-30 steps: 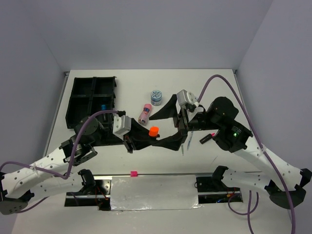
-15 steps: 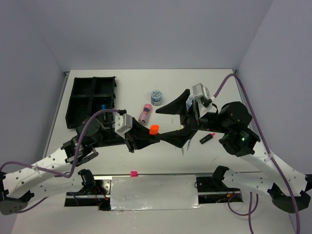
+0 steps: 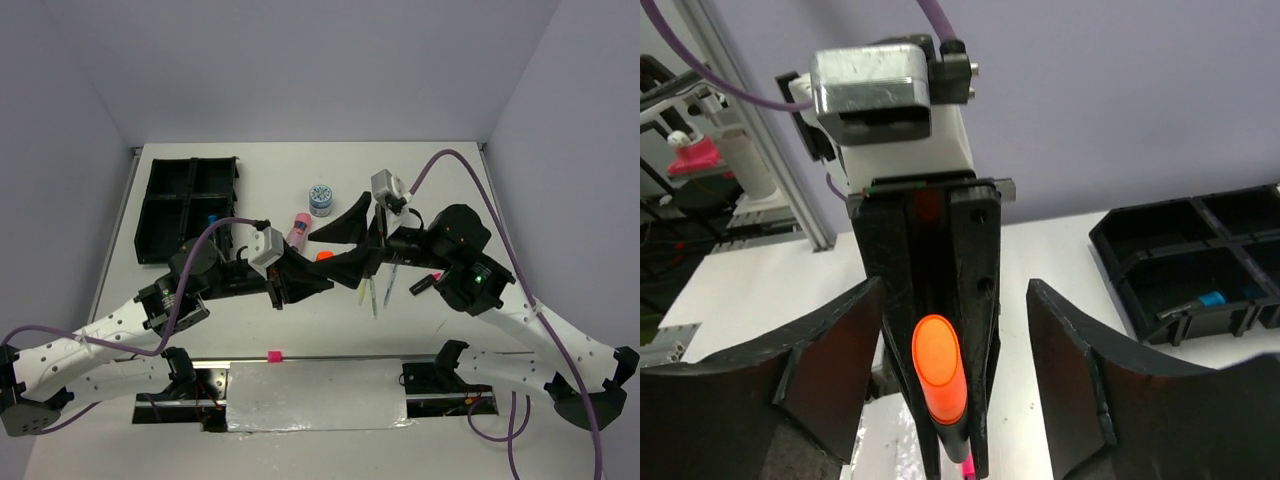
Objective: Sort the stationery into containers
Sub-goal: Close the pen cap on the pen.
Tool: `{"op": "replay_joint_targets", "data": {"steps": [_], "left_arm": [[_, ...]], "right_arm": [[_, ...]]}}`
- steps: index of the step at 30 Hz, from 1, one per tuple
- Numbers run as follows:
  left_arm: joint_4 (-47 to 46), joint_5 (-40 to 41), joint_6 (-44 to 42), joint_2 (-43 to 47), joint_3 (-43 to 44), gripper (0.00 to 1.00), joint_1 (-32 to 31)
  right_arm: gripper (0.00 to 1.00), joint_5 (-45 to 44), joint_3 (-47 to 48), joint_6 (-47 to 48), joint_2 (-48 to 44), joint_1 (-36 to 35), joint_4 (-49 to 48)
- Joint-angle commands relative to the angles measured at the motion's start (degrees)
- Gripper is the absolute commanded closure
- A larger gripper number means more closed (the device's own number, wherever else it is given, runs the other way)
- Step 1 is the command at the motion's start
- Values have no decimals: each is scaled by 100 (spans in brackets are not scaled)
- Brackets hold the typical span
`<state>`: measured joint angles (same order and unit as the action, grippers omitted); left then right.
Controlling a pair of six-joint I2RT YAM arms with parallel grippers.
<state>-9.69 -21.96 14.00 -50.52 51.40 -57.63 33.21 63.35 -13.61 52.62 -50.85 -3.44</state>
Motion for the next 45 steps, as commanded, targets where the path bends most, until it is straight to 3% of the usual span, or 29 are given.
{"op": "replay_joint_targets", "data": {"steps": [1,2,5,10,13,16,21,22,27,30,34,41,45], "left_arm": [[-349,-72,138,51,195,100,-12],[-366,-81,147,69,187,100,-3],[-428,-160,147,95,169,100,-3],[-489,-177,182,113,151,100,23],[-577,-151,252,157,125,100,58],[-639,-133,366,166,177,100,137],[-1148,-755,700,87,362,100,567],[-1245,-949,822,60,397,100,664],[-2526,-2179,1631,-54,503,100,1762],[-3010,-2497,2115,-168,643,100,2132],[-3099,-2358,1993,-204,802,100,2141],[-4058,-2033,2168,-168,459,100,2133],[-3979,-1918,1985,-204,520,100,2141]], "right_arm": [[34,89,-86,60,-103,40,-262],[35,80,-95,86,-120,40,-245],[51,71,-191,113,-147,84,-253],[58,265,-332,-37,-156,119,-438],[91,335,-411,-107,-164,119,-526],[100,484,-560,-186,-138,119,-657],[100,1124,-1096,-308,-77,242,-1184],[100,1613,-1227,-414,-42,416,-1376],[100,2426,-2063,-828,371,726,-2310],[100,2357,-2397,-801,679,708,-2362],[100,2006,-3055,-1020,960,472,-3002],[100,1259,-3988,-1925,1574,-310,-4942],[100,933,-4006,-2040,1988,-908,-5104]]}}
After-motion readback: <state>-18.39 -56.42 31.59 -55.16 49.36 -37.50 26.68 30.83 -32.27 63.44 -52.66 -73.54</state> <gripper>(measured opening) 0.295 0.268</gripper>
